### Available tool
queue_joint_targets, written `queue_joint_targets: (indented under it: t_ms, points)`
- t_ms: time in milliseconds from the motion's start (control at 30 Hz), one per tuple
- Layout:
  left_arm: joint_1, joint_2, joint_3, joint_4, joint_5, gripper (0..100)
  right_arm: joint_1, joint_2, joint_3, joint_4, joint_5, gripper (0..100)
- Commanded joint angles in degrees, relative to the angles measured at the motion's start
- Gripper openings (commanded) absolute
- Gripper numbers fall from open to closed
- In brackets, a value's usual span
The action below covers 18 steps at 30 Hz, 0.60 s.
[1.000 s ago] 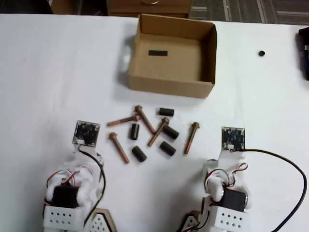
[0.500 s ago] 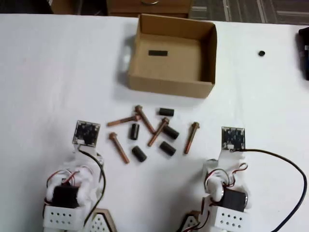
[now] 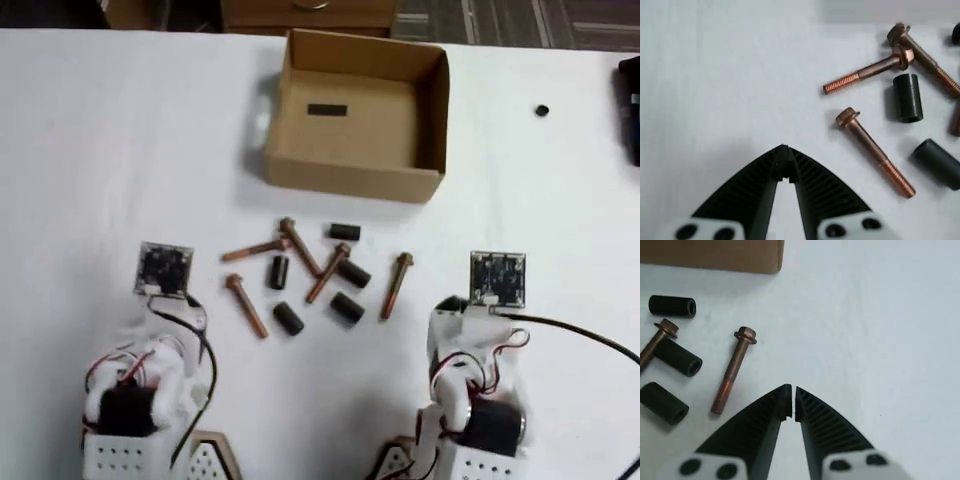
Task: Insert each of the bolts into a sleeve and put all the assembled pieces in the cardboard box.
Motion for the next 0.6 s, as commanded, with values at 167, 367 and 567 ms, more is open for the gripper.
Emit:
queue_joint_targets:
  t_ms: [167,367,567]
  points:
    - [-1.1,7.8,-17.1,0.9,0.4,2,-4.1,9.8,-18.1,-0.9,2.0,13.7]
    - [-0.7,33.8,-37.8,5.8,2.9,2,-10.2,36.3,-34.8,-0.6,2.3,18.1]
    - [-1.0,51.8,-50.2,11.5,3.3,2,-20.0,55.3,-44.3,0.6,2.4,18.1]
